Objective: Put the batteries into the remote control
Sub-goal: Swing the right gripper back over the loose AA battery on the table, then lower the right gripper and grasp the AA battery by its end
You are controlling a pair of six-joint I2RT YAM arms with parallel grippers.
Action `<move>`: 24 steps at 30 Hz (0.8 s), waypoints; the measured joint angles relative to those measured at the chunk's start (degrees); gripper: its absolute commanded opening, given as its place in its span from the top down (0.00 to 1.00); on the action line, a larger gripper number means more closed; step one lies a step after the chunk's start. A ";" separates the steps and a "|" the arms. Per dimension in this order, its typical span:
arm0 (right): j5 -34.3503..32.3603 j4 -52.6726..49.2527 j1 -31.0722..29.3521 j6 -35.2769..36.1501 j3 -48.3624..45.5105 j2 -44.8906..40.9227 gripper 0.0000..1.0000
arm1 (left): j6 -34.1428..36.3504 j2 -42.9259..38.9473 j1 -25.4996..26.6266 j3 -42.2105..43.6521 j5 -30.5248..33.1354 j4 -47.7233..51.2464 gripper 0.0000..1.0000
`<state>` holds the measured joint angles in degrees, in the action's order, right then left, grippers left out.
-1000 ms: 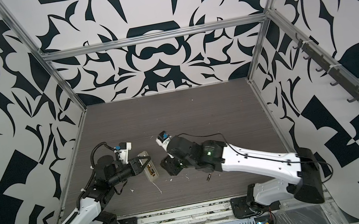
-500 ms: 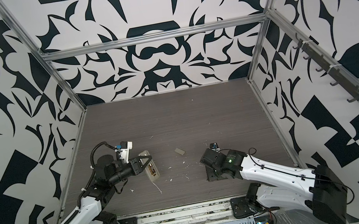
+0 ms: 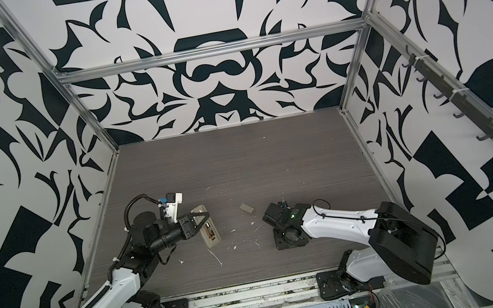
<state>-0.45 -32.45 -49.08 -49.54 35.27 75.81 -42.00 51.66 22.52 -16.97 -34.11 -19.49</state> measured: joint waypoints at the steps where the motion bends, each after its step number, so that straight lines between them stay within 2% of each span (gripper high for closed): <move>1: -0.02 0.15 0.00 0.09 -0.07 0.00 0.59 | 0.00 0.20 0.00 0.00 0.00 -0.04 1.00; 3: -0.09 0.57 0.04 0.07 -0.24 0.00 0.67 | 0.00 0.85 0.00 0.00 0.00 -0.07 1.00; 11: -0.17 1.29 0.26 1.42 -0.02 0.76 0.79 | -0.04 1.66 0.00 0.00 0.00 -0.39 1.00; 18: 0.11 1.62 0.26 3.17 0.92 1.84 0.98 | -0.09 1.66 0.00 0.00 0.00 -0.39 1.00; 24: 0.81 1.01 0.26 5.86 3.67 4.92 1.00 | -0.17 1.64 0.00 0.00 0.00 -0.39 1.00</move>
<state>0.36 -31.44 -48.82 -43.68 38.94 80.73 -42.17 53.30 22.52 -16.97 -34.11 -19.88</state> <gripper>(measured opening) 0.127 0.250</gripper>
